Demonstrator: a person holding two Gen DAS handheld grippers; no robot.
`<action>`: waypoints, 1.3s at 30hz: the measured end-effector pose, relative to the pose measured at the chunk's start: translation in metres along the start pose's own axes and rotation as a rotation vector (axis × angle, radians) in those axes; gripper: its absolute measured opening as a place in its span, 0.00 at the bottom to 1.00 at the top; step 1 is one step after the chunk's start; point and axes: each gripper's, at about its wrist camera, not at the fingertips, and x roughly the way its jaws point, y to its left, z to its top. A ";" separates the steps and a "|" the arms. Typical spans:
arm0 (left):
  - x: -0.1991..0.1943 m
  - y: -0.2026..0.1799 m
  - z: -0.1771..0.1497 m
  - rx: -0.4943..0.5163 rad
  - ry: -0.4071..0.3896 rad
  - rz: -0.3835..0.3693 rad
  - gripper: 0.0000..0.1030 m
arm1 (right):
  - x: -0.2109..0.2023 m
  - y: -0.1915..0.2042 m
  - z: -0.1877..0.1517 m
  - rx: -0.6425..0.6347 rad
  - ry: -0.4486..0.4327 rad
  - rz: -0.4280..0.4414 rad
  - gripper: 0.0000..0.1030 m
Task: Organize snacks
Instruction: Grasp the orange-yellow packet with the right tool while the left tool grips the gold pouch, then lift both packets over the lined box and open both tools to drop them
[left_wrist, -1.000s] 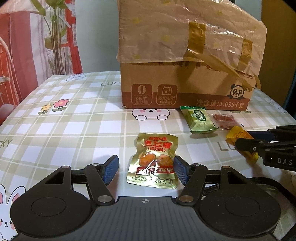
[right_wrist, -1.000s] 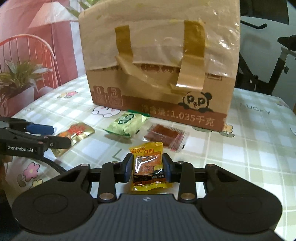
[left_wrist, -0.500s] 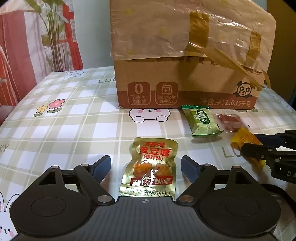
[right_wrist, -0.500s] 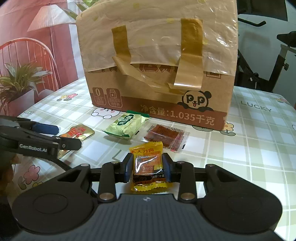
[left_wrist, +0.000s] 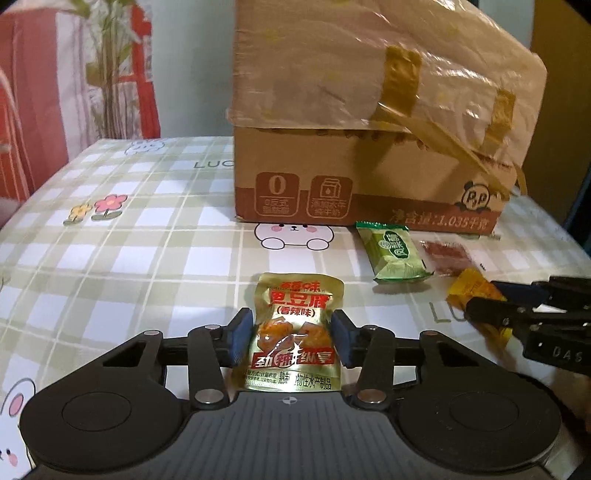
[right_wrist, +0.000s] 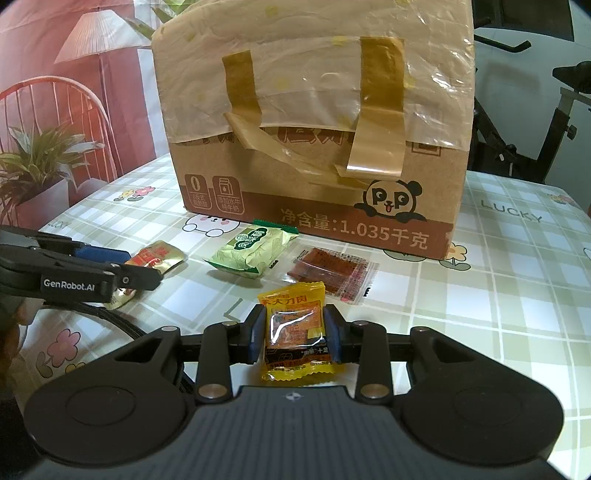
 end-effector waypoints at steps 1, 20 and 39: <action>-0.001 0.001 0.000 -0.004 -0.006 0.002 0.47 | 0.000 0.000 0.000 0.003 0.000 0.002 0.35; -0.045 -0.011 0.004 0.076 -0.165 0.034 0.47 | -0.003 0.000 0.000 0.020 -0.013 0.008 0.34; -0.114 -0.027 0.108 0.120 -0.493 0.005 0.49 | -0.092 0.017 0.066 -0.045 -0.381 0.038 0.34</action>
